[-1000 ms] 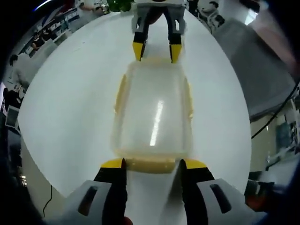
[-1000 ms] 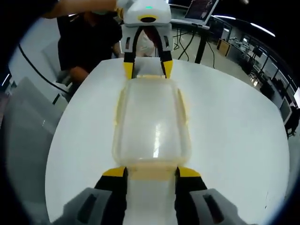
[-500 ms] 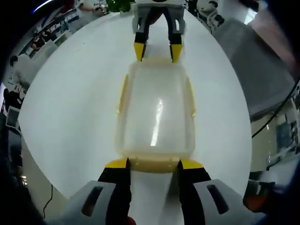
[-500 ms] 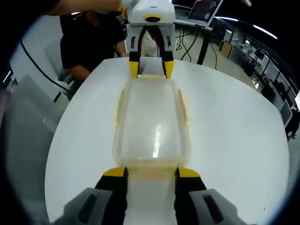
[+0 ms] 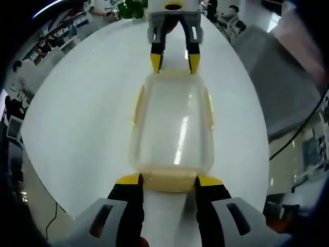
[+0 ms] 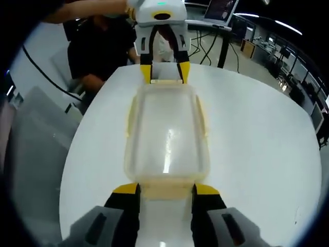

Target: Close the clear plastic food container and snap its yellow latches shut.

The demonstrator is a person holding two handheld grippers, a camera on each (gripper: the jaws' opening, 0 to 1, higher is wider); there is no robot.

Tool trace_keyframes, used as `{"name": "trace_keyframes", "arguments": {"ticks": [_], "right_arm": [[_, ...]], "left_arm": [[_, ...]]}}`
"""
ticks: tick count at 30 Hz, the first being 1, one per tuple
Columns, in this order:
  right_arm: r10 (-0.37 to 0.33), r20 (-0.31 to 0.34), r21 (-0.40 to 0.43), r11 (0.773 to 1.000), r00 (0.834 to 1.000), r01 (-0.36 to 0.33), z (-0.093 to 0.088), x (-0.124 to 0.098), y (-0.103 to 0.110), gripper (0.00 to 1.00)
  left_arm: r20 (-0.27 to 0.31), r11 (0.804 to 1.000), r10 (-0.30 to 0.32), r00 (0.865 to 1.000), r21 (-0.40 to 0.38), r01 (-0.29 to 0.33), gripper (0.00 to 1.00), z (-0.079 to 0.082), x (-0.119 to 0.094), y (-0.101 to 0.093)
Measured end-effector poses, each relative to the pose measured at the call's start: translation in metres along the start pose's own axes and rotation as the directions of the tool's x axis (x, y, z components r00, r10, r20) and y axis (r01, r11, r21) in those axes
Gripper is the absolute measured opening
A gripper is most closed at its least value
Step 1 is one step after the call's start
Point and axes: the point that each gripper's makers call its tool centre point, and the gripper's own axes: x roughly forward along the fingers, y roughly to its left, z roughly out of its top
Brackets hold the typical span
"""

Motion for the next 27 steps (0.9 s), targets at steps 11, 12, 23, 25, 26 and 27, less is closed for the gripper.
{"name": "trace_keyframes", "arguments": {"ticks": [11,12,23,25,26,27], "right_arm": [[-0.02,0.014,-0.019,1.0,1.0,0.02,0.0,-0.023,0.004,0.36],[-0.019,0.015,-0.019,1.0,1.0,0.02,-0.001,-0.025,0.005,0.36],[-0.03,0.006,-0.006,1.0,1.0,0.03,-0.011,-0.044,0.005,0.36],[-0.034,0.005,-0.006,0.999,0.999,0.034,-0.012,-0.048,0.004,0.36],[-0.036,0.006,-0.005,0.999,0.999,0.036,-0.013,-0.051,0.004,0.36],[-0.038,0.008,-0.003,0.999,0.999,0.038,-0.014,-0.054,0.005,0.36]], "left_arm": [[0.035,1.0,0.012,0.999,-0.003,-0.012,0.37,0.018,-0.011,-0.005],[0.032,1.0,0.011,0.999,-0.001,-0.011,0.37,0.021,-0.011,-0.006],[0.027,1.0,-0.002,1.0,0.009,0.002,0.37,0.041,-0.015,-0.002],[0.029,1.0,0.0,1.0,0.011,0.0,0.37,0.045,-0.016,-0.002],[0.03,1.0,0.003,1.0,0.013,-0.003,0.37,0.047,-0.016,-0.002],[0.031,1.0,0.004,1.0,0.012,-0.004,0.37,0.047,-0.016,-0.001]]}}
